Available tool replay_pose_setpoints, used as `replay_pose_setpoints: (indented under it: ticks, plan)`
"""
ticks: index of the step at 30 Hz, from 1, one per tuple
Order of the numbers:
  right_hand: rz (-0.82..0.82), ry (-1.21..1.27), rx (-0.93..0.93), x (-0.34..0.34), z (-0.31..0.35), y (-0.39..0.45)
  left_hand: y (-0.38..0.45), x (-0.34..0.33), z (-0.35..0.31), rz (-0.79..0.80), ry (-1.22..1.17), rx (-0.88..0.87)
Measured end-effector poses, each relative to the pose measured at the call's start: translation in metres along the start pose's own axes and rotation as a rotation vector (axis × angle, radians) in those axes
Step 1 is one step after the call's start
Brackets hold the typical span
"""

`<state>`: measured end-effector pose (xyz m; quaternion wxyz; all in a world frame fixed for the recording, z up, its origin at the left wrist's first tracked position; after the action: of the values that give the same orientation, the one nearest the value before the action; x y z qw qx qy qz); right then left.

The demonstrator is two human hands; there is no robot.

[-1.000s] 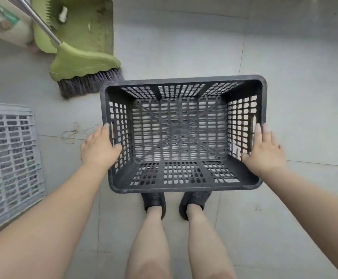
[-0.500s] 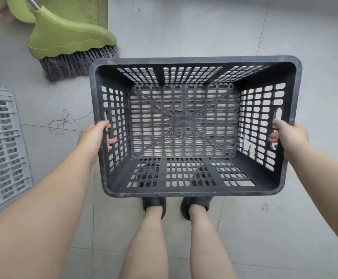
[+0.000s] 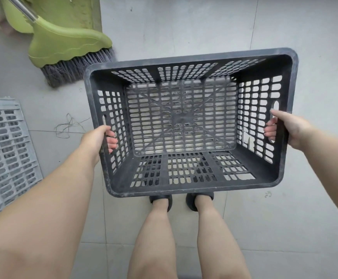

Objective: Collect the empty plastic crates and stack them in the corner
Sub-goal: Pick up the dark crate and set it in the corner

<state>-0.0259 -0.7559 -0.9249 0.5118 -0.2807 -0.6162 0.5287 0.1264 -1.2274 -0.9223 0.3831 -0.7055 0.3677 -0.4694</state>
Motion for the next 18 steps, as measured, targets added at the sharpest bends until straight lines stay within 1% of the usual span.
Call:
replay_pose_setpoints:
  ticks: [4, 8, 12, 18]
  plan:
    - [0.003, 0.033, 0.004, 0.005, 0.001, -0.023, -0.019, 0.016, -0.014, -0.041, -0.017, -0.021]
    - [0.026, 0.046, 0.004, 0.01, 0.002, -0.07, -0.057, 0.043, -0.038, -0.049, 0.012, -0.063]
    - [0.042, 0.119, 0.009, 0.019, 0.002, -0.13, -0.114, 0.073, -0.065, -0.037, 0.026, -0.086]
    - [0.047, 0.217, 0.003, 0.044, -0.02, -0.238, -0.215, 0.121, -0.089, -0.037, 0.05, -0.128]
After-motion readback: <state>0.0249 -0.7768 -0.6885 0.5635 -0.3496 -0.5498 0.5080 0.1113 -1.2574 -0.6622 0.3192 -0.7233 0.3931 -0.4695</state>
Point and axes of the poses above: each hand's wrist, its own y-axis towards the middle knuckle, its own x-axis out of the back of the hand, z = x × y, the point moved 4 cm from there along y, towards the middle knuckle, and after that the axes turned 6 degrees about -x, right-handed, at the moved point
